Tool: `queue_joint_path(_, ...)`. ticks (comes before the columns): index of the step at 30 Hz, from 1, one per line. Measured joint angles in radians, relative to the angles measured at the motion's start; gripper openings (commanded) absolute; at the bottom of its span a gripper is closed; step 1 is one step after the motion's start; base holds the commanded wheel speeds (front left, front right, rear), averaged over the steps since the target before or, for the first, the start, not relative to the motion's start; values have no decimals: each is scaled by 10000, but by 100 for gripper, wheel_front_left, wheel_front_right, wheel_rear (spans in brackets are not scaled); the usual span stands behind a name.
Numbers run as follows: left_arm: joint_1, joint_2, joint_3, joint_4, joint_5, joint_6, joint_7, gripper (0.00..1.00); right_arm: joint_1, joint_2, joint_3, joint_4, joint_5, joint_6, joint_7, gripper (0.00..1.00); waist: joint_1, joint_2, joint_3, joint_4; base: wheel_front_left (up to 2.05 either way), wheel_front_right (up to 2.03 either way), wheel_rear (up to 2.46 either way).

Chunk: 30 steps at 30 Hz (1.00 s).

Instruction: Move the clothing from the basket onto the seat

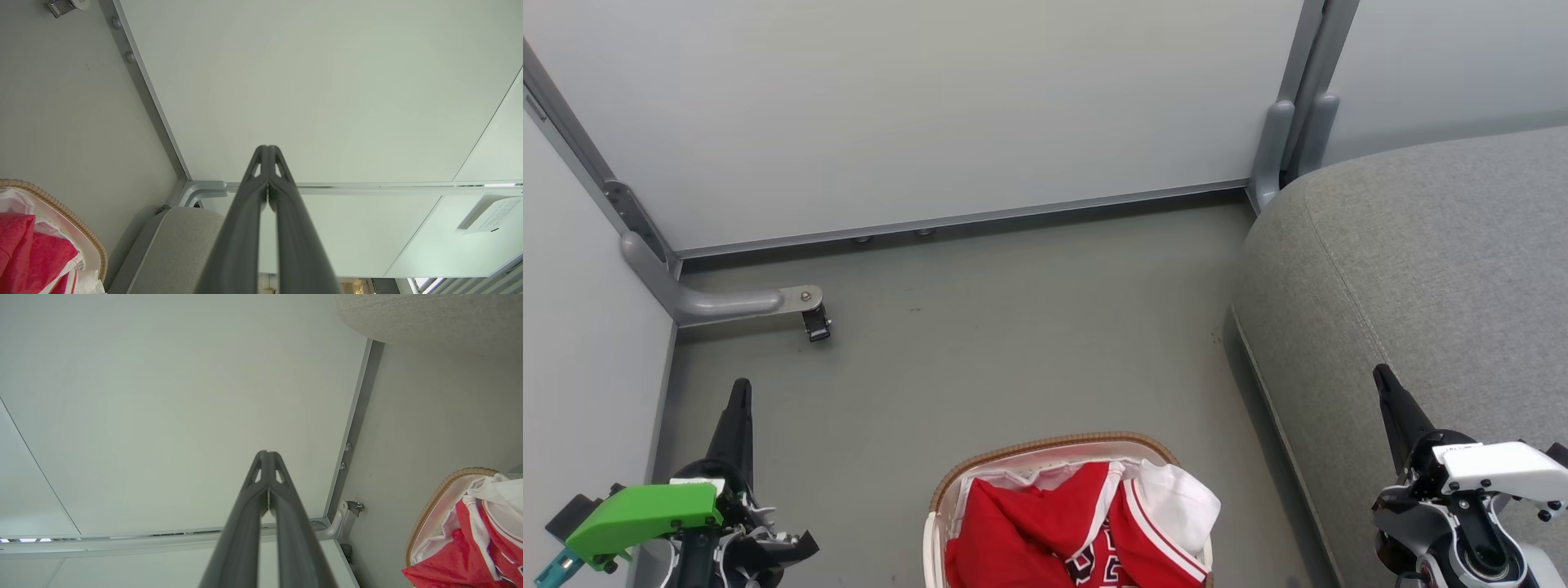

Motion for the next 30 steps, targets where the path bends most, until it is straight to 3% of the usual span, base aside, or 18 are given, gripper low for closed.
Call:
queue_joint_path(23,-1,-33,29,2,13,0,44,0,0,31,-58,4,-73,0,59,0,0,0,0,0,0,0,0)
queue_joint_path(24,11,-38,25,29,12,2,42,100,4,35,-56,33,-73,0,59,100,0,0,0,0,0,0,0)
queue_joint_path(30,286,-173,6,441,12,12,-17,100,204,150,40,359,-107,-2,33,100,0,0,9,2,0,0,0)
